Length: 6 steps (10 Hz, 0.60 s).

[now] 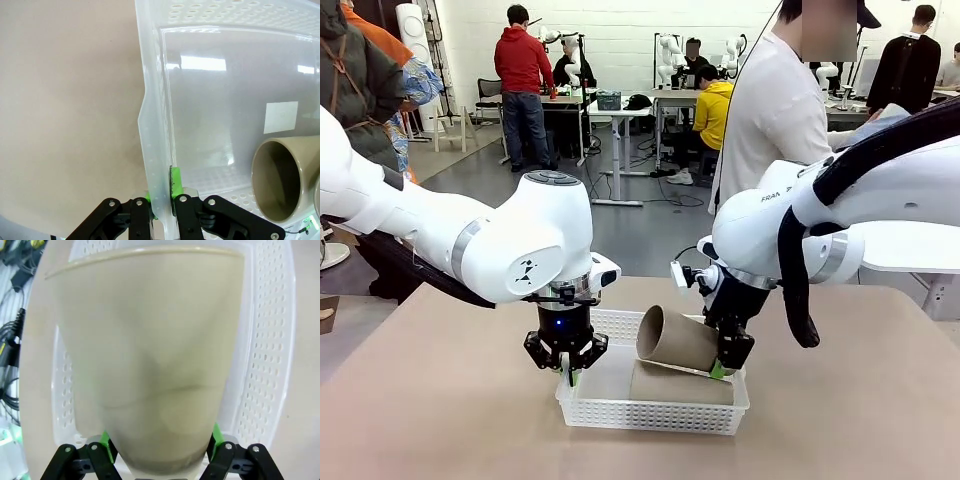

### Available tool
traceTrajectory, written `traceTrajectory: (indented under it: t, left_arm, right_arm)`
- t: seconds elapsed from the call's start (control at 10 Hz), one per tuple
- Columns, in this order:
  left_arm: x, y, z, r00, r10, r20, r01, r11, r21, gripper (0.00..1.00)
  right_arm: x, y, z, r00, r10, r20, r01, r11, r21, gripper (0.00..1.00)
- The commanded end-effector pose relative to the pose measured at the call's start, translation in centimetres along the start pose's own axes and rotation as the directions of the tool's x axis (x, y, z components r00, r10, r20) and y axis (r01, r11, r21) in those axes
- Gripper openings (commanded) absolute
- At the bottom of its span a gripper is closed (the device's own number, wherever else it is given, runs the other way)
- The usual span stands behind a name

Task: Clean and organize the cups into the basket.
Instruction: Pick up the Reusable plastic cup from the right side of the table and stack it inside the Organizing basket in the center of the table.

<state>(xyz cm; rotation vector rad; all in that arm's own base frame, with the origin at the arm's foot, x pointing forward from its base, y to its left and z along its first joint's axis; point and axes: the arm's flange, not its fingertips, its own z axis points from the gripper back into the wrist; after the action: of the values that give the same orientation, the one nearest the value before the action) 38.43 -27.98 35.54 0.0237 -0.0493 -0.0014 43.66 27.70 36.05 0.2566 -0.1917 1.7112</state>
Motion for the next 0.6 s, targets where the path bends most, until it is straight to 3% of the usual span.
traceTrajectory:
  t: [0.0,0.4,0.5]
  left_arm:
    - [-0.1,0.0,0.1,1.0,0.006,0.005,-0.006,1.0,0.003,0.0]
    - [-0.1,0.0,0.1,1.0,0.006,0.005,-0.006,1.0,0.003,0.0]
    - [-0.1,0.0,0.1,1.0,0.006,0.005,-0.006,1.0,0.003,0.0]
  right_arm:
    - [0.8,-1.1,-0.3,0.999,-0.028,-0.046,0.029,0.999,0.036,0.79]
    - [2.6,-2.6,-1.0,0.997,-0.044,-0.061,0.049,0.995,0.083,0.79]
    - [2.8,-2.9,-1.0,0.997,-0.068,-0.047,0.072,0.994,0.083,0.87]
